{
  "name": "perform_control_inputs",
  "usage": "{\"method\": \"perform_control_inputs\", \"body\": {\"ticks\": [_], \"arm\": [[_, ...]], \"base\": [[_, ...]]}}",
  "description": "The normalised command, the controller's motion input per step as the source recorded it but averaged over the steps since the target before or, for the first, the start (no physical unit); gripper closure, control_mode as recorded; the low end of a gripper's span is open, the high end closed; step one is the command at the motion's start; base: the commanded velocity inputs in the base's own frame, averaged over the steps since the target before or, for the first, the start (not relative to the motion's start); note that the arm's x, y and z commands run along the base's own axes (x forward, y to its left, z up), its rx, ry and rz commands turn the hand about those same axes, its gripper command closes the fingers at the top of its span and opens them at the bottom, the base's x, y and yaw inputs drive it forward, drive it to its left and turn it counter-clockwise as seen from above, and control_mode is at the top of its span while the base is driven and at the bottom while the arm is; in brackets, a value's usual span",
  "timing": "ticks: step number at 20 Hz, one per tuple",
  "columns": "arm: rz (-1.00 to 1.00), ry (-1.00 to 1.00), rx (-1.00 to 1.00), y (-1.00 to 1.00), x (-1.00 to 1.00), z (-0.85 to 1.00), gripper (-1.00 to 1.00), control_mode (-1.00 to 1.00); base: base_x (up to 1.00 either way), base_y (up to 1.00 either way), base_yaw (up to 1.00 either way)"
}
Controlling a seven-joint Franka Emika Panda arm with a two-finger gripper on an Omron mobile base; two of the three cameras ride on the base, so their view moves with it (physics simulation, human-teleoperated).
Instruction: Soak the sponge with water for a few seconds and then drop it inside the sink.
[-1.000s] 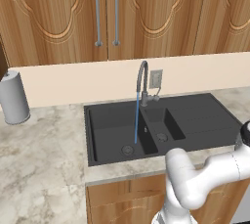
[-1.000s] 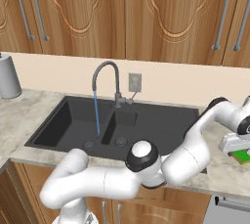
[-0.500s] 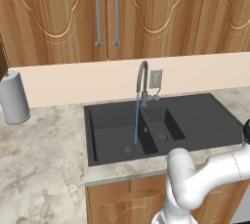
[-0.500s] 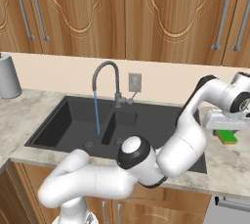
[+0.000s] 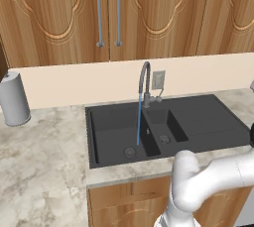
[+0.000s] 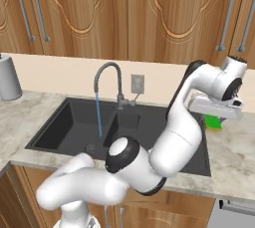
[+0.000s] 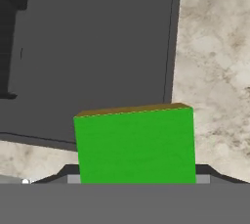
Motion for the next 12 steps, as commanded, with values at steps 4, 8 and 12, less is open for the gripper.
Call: {"method": "perform_control_inputs", "body": {"ticks": [4,8,12], "arm": [[-0.23,-0.11,0.0,0.82,0.0,0.44,1.0,-1.0],[-0.21,-0.14,0.0,0.89,0.0,0.28,1.0,-1.0],[-0.2,-0.15,0.0,0.94,0.0,0.26,1.0,-1.0]], "base": [[0.0,0.0,0.0],[0.0,0.0,0.0],[0.0,0.0,0.0]]}}
